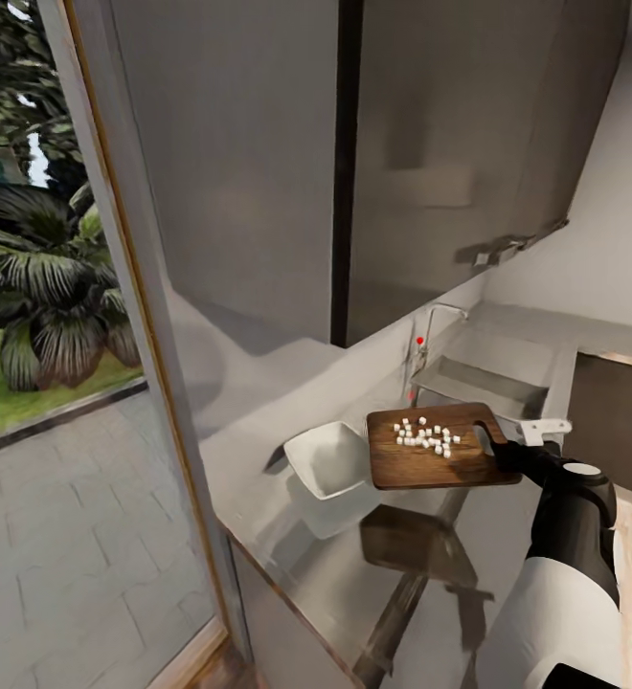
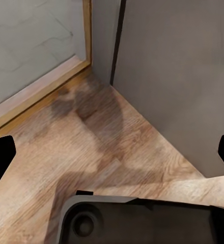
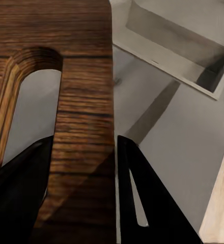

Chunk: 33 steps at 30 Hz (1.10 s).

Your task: In the kitchen, take the Vidalia onion out of the sink, dice it on the chopping board with the paring knife, put the diced onion into the bowl on the countertop, then place both the paring knife and the chopping board into the sink.

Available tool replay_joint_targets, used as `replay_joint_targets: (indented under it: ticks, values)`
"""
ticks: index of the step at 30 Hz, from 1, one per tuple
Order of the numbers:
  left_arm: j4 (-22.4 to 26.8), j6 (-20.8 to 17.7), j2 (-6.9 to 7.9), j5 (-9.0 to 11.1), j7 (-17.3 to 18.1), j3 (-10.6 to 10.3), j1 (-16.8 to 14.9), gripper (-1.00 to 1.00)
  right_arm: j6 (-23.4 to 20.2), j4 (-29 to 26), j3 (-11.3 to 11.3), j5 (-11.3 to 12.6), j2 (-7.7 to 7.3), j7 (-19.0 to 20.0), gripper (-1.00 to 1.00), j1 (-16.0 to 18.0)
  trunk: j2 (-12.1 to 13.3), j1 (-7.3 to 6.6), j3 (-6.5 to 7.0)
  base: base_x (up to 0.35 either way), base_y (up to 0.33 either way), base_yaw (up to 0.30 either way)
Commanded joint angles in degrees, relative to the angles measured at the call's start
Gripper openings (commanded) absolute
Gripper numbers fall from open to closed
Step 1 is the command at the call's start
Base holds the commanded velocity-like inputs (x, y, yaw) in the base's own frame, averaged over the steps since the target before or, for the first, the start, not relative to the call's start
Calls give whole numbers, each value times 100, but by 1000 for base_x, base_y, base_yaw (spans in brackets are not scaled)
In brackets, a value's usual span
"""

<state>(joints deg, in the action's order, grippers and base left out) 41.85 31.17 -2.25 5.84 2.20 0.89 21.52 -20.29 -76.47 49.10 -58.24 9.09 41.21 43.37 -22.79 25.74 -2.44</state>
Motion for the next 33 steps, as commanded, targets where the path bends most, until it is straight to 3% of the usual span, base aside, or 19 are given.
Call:
replay_joint_targets:
  ticks: [1, 24, 33]
  values:
    - [7, 3, -3, 40, 22, 8, 1, 100, -10, -8, 12, -29, 7, 36, -100, 10, -13, 4, -7, 0, 2, -163]
    - [7, -4, -3, 40, 23, 8, 1, 100, -10, 17, -5, -73, 34, 36, -100, 11, -13, 4, 1, 23, 57, -10]
    - [7, -6, -3, 40, 23, 8, 1, 100, -19, 15, -5, -81, 66, 36, -100, 11, -13, 4, 1, 0, 0, 180]
